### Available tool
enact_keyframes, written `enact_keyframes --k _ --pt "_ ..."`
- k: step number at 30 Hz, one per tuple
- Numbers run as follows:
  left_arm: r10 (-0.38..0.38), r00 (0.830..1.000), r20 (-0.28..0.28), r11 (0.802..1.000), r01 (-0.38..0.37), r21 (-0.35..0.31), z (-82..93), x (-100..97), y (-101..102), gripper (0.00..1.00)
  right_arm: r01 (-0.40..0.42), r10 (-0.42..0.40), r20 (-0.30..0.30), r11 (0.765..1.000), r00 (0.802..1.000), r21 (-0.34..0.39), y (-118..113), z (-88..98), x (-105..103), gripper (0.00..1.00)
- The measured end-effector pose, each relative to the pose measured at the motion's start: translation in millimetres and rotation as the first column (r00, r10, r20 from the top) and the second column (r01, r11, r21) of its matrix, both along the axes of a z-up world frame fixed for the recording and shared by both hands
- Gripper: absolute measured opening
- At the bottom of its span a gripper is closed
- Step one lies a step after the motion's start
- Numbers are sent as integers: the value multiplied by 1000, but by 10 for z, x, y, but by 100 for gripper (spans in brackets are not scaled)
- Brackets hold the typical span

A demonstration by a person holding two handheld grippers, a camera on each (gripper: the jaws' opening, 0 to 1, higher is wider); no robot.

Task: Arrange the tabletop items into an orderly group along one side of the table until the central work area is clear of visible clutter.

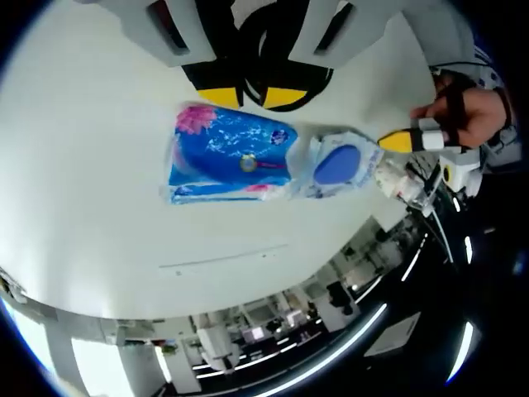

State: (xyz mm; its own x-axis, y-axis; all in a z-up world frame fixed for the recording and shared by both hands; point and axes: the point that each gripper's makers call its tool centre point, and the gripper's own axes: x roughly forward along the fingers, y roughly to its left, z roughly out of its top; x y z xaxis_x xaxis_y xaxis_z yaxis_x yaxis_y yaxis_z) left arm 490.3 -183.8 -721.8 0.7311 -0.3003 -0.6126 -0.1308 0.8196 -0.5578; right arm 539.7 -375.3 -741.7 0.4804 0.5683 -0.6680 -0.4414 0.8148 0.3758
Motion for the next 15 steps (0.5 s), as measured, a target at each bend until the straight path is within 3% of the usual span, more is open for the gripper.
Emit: enact_keyframes --k 15 --pt "-207 978 32 971 202 125 75 299 -526 9 57 -57 -1 998 998 -4 -379 -17 84 6"
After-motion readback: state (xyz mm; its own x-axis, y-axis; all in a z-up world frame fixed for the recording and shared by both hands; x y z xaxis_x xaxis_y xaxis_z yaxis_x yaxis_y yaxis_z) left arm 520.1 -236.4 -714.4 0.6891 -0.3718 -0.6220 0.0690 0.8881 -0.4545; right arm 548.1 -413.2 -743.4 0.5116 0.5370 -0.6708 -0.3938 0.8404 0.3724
